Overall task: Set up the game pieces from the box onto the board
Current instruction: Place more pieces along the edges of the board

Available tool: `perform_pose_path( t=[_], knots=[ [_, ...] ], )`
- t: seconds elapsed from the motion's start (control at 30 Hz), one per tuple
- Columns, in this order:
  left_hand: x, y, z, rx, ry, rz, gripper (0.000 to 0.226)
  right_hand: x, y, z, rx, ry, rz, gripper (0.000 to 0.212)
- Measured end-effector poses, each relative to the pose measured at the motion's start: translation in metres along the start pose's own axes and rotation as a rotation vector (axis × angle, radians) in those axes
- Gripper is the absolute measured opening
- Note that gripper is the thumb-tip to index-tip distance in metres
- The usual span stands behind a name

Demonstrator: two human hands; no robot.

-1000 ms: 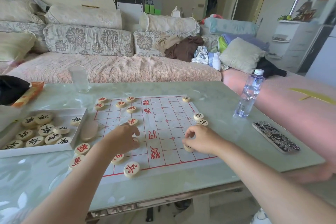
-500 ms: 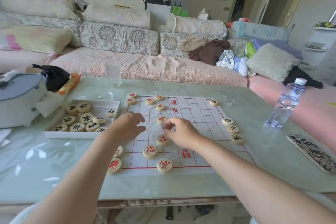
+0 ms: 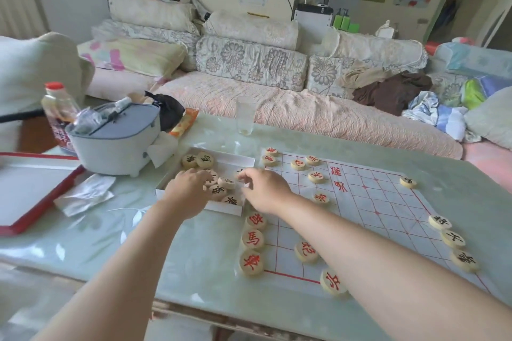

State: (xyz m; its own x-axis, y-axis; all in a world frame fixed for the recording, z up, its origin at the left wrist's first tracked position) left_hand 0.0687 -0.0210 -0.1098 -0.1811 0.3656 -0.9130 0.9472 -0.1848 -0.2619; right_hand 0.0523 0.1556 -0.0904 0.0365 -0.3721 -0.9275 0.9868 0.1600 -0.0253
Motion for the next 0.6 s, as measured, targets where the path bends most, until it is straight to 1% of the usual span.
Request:
perform_pose_path(
  t=[0.07, 0.13, 0.23, 0.33, 0.5, 0.6],
  knots=[
    [0.001, -0.002, 0.007, -0.011, -0.002, 0.008, 0.037, 0.011, -0.013, 0.01, -0.011, 0.113, -0.003, 0.044],
    [0.004, -0.004, 0.014, -0.017, 0.03, 0.01, 0.04, 0.024, -0.024, 0.014, 0.017, 0.219, 0.003, 0.051],
    [0.009, -0.007, 0.023, -0.032, 0.057, 0.027, 0.043, 0.038, -0.038, 0.015, 0.102, 0.253, -0.02, 0.061],
    [0.014, -0.01, 0.027, -0.047, 0.112, 0.047, 0.044, 0.043, -0.044, 0.019, 0.193, 0.262, -0.081, 0.069],
    [0.014, -0.013, 0.025, -0.017, 0.123, 0.053, 0.041, 0.052, -0.05, 0.021, 0.28, 0.32, -0.081, 0.068],
    [0.014, -0.015, 0.025, -0.012, 0.12, 0.042, 0.038, 0.051, -0.049, 0.021, 0.308, 0.246, -0.087, 0.065]
  ],
)
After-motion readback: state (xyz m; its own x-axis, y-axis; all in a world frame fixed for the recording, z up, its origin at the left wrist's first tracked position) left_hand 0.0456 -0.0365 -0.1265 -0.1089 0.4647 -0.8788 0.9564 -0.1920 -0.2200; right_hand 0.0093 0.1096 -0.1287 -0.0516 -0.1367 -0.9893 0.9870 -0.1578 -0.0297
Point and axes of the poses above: each hand's wrist, its own y-axis away from the middle knuckle, its own x-axis out of the palm, z = x × y, the point moved 6 cm from there along -y, towards the middle knuckle, and after that the axes turned 14 degrees about x, right-handed, at the moved point
